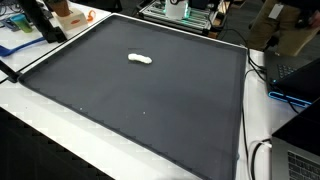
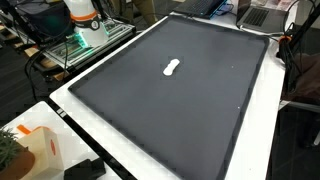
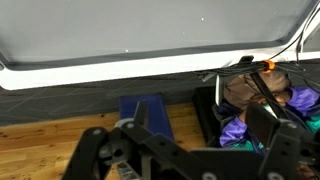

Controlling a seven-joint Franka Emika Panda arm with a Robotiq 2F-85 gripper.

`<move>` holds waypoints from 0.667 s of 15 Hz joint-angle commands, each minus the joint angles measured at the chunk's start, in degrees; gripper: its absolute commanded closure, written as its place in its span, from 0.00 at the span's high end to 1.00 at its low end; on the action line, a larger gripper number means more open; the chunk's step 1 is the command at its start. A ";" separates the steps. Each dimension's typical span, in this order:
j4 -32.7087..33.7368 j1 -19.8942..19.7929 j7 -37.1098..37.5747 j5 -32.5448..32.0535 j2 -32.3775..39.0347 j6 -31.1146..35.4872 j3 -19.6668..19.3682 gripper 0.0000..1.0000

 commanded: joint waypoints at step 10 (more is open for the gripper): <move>-27.34 -2.48 16.45 16.60 -16.51 0.15 -3.67 1.00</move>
